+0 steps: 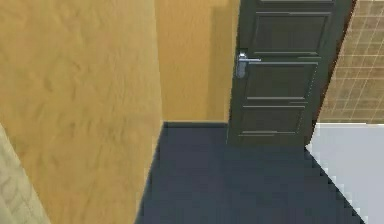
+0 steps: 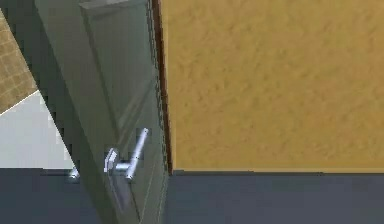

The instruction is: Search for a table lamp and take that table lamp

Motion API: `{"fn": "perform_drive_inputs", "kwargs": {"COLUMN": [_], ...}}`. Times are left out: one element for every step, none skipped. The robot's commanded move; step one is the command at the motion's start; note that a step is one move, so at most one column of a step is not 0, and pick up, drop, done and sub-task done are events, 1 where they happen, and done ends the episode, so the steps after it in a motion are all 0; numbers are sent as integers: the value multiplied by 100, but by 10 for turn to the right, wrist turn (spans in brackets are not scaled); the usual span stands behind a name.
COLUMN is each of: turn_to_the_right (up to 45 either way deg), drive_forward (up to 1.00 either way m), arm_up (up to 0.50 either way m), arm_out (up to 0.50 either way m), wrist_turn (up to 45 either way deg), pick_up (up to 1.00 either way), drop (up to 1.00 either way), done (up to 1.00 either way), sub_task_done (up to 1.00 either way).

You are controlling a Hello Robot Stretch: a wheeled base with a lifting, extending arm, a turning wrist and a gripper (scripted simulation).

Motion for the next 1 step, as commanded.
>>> {"fn": "perform_drive_inputs", "kwargs": {"turn_to_the_right": [0], "drive_forward": [10], "arm_up": [0], "arm_out": [0], "wrist_turn": [0], "pick_up": [0], "drop": [0], "done": [0], "sub_task_done": [0]}}
